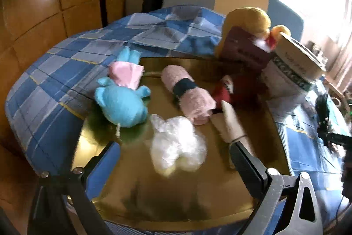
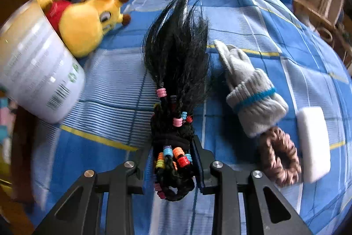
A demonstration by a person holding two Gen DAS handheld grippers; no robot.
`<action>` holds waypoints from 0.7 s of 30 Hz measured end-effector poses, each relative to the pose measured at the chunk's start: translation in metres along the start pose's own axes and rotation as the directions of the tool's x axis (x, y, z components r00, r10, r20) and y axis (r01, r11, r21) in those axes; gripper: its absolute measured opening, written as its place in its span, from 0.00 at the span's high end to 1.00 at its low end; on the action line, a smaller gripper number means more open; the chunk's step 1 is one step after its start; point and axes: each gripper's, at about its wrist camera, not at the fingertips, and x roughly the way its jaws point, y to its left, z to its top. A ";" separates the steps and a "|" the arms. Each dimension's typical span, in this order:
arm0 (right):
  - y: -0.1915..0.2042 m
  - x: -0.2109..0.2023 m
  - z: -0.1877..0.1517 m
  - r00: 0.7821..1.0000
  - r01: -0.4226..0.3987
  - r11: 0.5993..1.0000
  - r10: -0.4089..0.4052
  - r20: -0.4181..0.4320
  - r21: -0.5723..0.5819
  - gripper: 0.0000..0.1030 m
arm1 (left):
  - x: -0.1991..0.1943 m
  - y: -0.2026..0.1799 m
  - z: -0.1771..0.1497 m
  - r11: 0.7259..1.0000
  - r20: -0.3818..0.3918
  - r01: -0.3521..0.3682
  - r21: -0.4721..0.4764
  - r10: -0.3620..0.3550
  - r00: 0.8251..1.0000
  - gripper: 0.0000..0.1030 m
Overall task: Organize soft objects
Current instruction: 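Lift the black hair wig with the right tool toward the tray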
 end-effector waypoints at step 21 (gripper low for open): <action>0.028 -0.053 0.145 0.986 0.122 0.984 -0.136 0.098 0.132 0.71 | -0.015 0.001 -0.006 0.997 0.016 0.081 0.012 -0.081 0.997 0.02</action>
